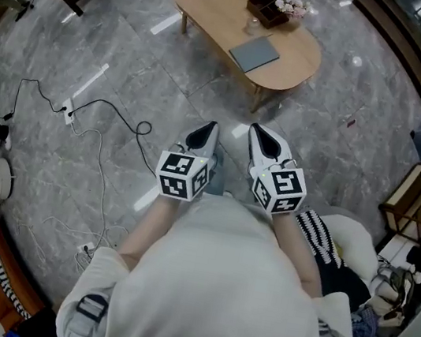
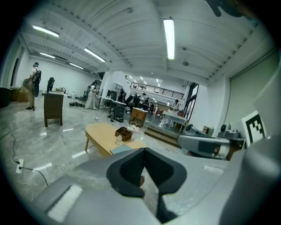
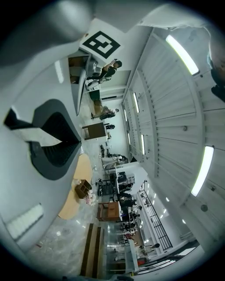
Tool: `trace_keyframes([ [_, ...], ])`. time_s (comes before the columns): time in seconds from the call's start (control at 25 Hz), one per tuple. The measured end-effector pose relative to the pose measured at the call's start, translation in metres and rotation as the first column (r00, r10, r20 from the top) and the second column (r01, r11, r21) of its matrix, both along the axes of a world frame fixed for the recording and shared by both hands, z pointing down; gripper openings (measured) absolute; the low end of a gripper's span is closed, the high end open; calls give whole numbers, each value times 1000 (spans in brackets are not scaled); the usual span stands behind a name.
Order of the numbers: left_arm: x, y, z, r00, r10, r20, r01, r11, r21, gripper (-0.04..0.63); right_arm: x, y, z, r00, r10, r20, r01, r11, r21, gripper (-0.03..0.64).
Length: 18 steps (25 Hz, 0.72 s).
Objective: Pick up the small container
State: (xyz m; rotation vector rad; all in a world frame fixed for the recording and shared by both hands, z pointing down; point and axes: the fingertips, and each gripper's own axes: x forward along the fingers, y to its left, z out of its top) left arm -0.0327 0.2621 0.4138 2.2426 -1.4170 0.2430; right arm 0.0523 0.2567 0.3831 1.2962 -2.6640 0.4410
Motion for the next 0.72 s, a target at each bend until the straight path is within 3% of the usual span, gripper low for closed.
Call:
trace_keyframes([
  [0.72, -54, -215, -7, 997, 74, -8, -74, 997, -32, 2, -48, -210, -16, 997, 80, -9, -80, 997, -3, -11],
])
